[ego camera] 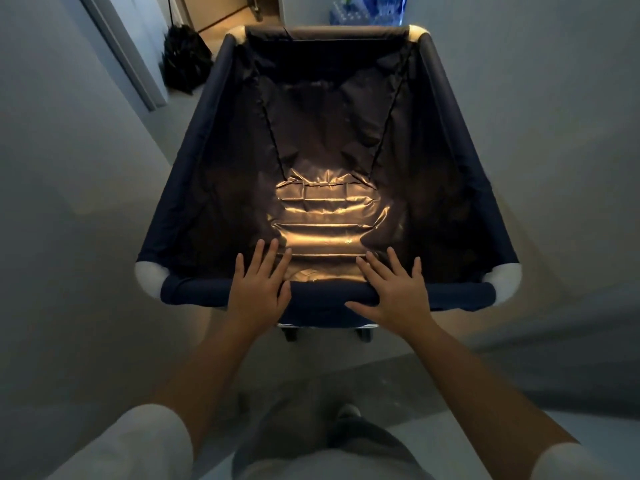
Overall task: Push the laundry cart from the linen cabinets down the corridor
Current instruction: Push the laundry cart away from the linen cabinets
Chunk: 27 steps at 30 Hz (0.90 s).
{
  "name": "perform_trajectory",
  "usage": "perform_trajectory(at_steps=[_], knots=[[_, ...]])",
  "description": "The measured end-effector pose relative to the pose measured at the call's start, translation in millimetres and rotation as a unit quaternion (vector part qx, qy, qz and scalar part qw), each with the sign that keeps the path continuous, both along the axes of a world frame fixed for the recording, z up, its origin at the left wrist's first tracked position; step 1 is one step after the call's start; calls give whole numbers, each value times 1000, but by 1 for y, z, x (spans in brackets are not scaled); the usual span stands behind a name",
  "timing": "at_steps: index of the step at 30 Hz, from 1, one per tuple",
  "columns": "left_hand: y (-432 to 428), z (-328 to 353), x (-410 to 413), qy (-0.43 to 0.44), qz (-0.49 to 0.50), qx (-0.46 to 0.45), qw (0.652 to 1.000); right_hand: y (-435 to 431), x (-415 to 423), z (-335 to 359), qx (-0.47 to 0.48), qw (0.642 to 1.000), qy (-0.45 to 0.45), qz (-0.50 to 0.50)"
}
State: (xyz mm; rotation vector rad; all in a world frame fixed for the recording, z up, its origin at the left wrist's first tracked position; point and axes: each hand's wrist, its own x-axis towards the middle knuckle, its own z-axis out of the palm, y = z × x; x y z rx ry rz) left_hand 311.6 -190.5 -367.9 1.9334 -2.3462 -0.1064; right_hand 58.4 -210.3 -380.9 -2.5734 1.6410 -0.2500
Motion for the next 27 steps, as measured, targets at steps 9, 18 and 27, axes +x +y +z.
perform_trajectory(at_steps=[9,18,27], knots=[[-126,0,36,-13,-47,11,999,-112,33,6,9,999,-6,-32],[-219,7,58,-17,-62,32,997,-198,58,12,34,998,-3,-58],[-264,8,36,-11,-66,42,997,-250,35,13,54,996,20,-63]])
